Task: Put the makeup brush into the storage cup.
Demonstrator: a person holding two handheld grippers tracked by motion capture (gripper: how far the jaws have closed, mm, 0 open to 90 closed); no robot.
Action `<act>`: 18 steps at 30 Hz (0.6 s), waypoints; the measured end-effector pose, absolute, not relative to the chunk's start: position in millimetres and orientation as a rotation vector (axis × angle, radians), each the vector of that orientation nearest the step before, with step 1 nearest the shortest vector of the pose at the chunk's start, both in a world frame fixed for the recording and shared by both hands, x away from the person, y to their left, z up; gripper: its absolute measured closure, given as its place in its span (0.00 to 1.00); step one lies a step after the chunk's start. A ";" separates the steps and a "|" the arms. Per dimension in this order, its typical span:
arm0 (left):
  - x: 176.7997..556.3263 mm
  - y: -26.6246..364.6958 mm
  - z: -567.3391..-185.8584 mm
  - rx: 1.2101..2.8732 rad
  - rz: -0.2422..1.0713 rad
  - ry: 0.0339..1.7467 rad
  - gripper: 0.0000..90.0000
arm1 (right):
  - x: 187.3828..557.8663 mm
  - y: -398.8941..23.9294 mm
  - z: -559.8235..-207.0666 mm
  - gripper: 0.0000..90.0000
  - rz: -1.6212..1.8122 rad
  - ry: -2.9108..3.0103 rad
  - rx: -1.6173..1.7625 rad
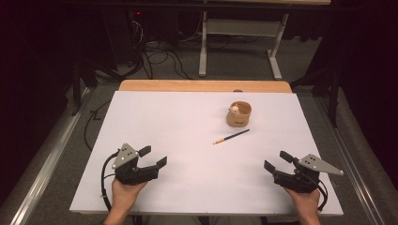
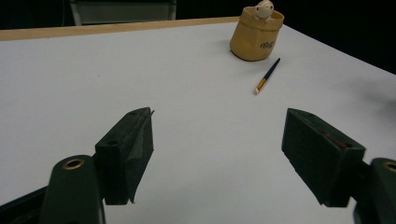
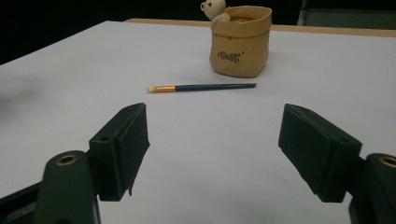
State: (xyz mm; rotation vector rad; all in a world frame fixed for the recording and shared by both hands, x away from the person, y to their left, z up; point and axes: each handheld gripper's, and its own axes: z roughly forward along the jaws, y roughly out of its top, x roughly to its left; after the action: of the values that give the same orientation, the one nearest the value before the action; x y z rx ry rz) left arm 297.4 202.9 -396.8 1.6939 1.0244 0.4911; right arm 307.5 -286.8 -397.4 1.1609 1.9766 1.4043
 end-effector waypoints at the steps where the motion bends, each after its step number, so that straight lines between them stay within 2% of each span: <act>1: 297.5 203.2 -396.7 1.692 0.491 1.025 0.28 | 307.5 -286.5 -397.4 0.29 1.405 1.977 1.161; 18: 299.4 208.3 -396.5 1.682 0.499 1.040 0.28 | 311.7 -281.2 -394.6 0.29 1.408 2.000 1.147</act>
State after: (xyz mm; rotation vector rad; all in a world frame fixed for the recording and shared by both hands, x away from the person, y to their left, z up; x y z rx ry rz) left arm 299.4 208.3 -396.5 1.6821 1.0398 0.4989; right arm 311.7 -281.2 -394.6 1.1465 2.0004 1.4076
